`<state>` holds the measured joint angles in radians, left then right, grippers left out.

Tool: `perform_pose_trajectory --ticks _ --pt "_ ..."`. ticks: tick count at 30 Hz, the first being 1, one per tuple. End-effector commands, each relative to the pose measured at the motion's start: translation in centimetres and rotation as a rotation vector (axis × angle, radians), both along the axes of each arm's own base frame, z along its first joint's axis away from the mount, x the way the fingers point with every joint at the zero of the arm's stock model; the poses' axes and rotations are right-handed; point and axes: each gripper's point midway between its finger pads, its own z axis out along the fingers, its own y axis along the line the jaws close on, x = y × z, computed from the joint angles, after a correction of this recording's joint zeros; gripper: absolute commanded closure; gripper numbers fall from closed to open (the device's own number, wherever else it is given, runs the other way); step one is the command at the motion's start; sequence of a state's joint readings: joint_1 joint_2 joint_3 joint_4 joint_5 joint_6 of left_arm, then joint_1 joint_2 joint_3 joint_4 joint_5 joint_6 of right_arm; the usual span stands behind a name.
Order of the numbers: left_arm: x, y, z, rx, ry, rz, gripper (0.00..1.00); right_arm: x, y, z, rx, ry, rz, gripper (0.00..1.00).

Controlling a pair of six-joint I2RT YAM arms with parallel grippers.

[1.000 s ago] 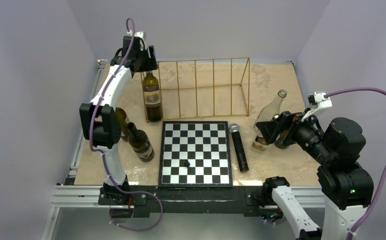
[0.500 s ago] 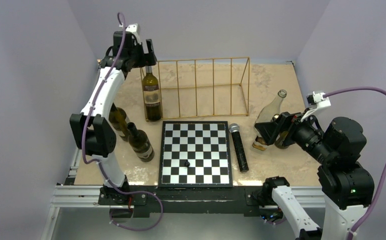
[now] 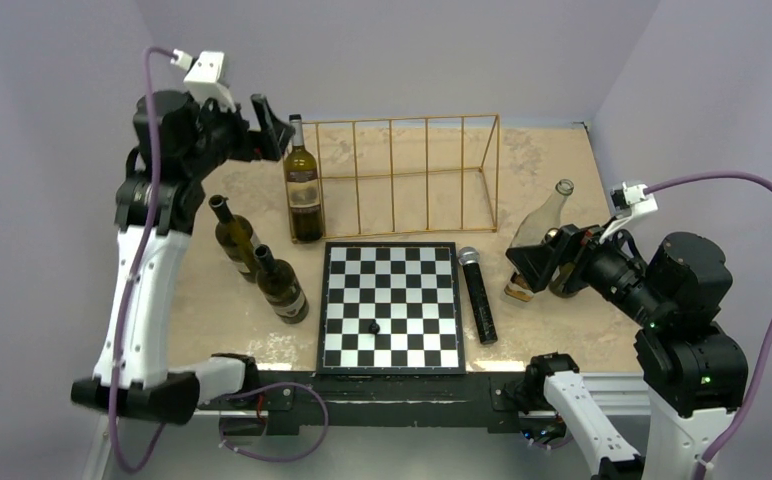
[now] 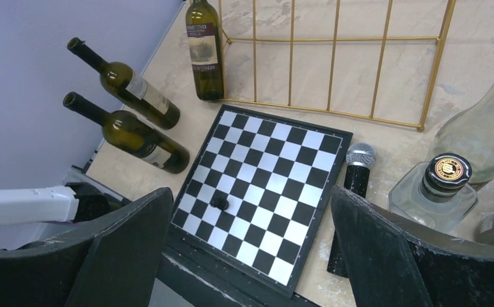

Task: Put the wine bottle on the wine rack

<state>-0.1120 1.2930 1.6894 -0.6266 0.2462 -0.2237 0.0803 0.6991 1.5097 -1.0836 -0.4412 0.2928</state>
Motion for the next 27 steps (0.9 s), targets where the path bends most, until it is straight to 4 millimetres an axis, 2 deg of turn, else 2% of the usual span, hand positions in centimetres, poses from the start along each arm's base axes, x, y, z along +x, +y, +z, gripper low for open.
perform_pose_trajectory --ticks 1,6,10,14,16,18,25,27 --pt "-6.8 -1.4 -2.7 -0.025 0.067 -0.131 0.01 0.6 0.8 1.0 0.022 -0.021 0.045 0.01" --pt "-12.8 -1.5 -5.5 -0.048 0.117 -0.17 0.01 0.6 0.7 0.4 0.006 0.002 0.047 0.03" --pt "-16.0 0.2 -8.8 -0.01 0.18 -0.091 0.01 0.8 0.7 -0.4 0.011 0.03 0.039 0.03" --pt "-17.5 1.5 -12.8 0.042 0.254 -0.04 0.01 0.5 1.2 -0.9 0.037 0.038 0.061 0.04" --pt "-18.0 1.7 -14.1 0.049 0.277 -0.039 0.01 0.4 1.3 -0.9 0.048 0.042 0.062 0.04" --pt "-18.4 1.4 -14.7 0.047 0.277 -0.058 0.01 0.3 1.4 -0.8 0.055 0.042 0.068 0.04" --pt "-18.4 0.0 -15.1 0.038 0.177 -0.153 0.04 0.2 1.4 -0.3 0.06 0.016 0.068 0.04" --pt "-17.9 0.6 -15.9 0.059 0.207 -0.12 0.05 0.3 1.5 -0.3 0.063 0.02 0.072 0.04"
